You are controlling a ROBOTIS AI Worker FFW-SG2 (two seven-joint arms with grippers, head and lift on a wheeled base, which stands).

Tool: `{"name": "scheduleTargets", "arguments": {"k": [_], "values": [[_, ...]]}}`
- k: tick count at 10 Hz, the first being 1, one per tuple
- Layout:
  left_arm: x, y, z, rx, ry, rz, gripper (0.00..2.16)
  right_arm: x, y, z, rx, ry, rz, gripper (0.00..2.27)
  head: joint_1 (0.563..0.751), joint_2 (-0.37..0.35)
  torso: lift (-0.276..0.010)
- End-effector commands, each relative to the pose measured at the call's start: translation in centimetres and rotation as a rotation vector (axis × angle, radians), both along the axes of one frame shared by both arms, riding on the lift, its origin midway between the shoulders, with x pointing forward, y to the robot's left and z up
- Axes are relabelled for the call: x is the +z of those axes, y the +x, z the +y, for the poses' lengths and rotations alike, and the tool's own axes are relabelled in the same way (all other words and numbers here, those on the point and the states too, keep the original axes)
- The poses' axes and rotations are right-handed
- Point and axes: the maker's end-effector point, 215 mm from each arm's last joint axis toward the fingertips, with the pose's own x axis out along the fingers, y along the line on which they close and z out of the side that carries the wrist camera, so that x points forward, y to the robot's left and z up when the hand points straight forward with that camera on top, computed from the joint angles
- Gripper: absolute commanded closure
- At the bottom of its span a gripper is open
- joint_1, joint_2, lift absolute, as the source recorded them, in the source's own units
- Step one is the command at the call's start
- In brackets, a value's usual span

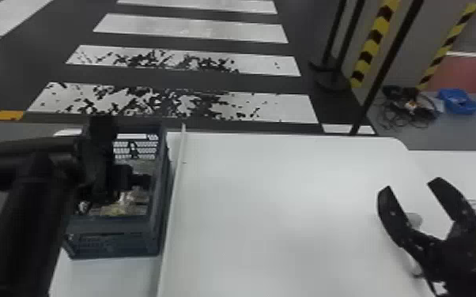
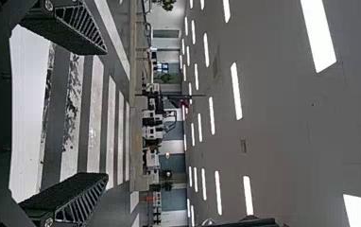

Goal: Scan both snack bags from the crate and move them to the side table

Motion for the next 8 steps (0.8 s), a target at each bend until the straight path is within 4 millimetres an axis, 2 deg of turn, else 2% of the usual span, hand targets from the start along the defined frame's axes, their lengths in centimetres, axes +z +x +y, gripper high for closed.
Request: {"name": "scheduleTargets", "arguments": {"k": [1,2,3,4,8], "values": [[-1.0,0.0,0.1,0.001,-0.004,-0.007,0.35,0.3,-0.5,-0.2,-0.004,-0.003,-0.013,0.07,0.695,-0.09,-0.095],[-1.9,-0.4,0.3,0.002,0.006,0.004,0.77,0.3,-0.5,-0.3,-0.006,-0.003,-0.013,0.07,0.695,-0.091,-0.095],[-2.3,-0.4,0.2,0.005,0.016,-0.007,1.63,0.4,-0.5,-0.3,-0.006,-0.003,-0.018,0.07,0.695,-0.092,-0.095],[-2.3,-0.5,0.1,-0.001,0.008,-0.007,1.79,0.3,-0.5,-0.2,-0.004,-0.003,-0.016,0.07,0.695,-0.091,-0.095],[0.0,-1.2,1.1,0.017,0.051,-0.047,1.8,0.5,-0.2,-0.3,-0.007,0.001,-0.022,0.07,0.695,-0.084,-0.095]]}}
